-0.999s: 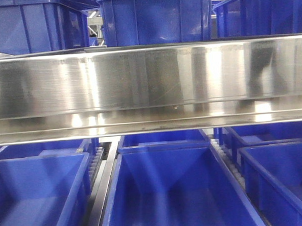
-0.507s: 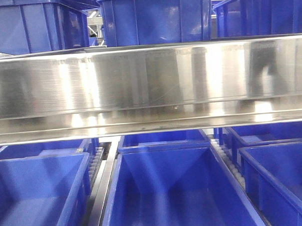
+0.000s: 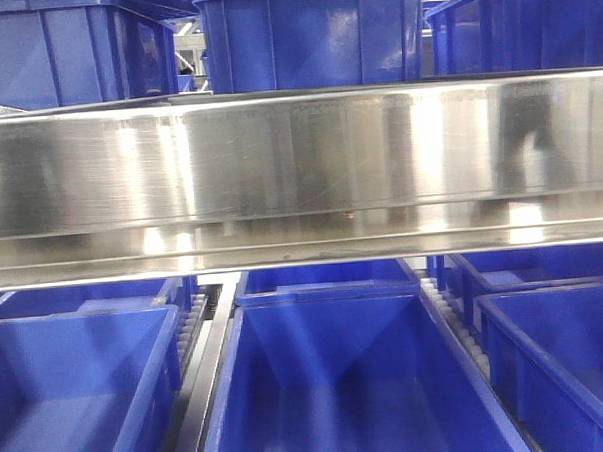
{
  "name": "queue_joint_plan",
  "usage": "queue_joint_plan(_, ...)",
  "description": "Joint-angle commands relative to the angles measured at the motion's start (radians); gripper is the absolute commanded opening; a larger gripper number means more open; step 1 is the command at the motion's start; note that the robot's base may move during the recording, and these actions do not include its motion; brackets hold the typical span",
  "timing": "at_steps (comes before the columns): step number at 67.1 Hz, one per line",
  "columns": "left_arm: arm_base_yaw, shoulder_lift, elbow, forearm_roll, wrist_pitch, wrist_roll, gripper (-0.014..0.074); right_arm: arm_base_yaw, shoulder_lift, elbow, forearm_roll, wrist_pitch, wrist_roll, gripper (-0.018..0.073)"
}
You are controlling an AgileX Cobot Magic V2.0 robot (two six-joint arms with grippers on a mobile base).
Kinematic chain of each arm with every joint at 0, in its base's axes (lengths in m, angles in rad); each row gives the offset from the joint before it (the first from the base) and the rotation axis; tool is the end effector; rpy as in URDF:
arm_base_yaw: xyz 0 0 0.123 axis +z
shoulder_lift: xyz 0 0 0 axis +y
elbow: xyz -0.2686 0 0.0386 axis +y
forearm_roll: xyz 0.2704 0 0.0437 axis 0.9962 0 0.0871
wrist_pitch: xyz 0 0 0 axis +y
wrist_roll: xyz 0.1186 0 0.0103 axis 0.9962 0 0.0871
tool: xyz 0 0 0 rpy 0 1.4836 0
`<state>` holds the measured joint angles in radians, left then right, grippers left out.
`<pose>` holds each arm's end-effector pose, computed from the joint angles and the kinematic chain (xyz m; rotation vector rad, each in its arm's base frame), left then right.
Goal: Move two blue bins to right shelf middle
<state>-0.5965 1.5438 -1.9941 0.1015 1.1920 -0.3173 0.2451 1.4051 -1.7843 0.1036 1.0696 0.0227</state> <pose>0.2958 -0.1873 0.4775 0.3026 2.2260 -0.3749 0.3142 0.0897 0.4679 -0.2400 2.1692 0.2798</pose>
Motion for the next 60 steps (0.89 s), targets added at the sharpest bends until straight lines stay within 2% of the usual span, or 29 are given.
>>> queue_joint_plan(1,-0.004,-0.022,-0.021,-0.004,-0.067,0.025,-0.0111,-0.005,-0.012,-0.015,-0.028,-0.086,-0.014,-0.0153)
queue_joint_plan(60,-0.004,-0.022,-0.021,0.0,-0.067,0.025,-0.0111,-0.005,-0.008,-0.015,-0.028,-0.092,-0.014,-0.0153)
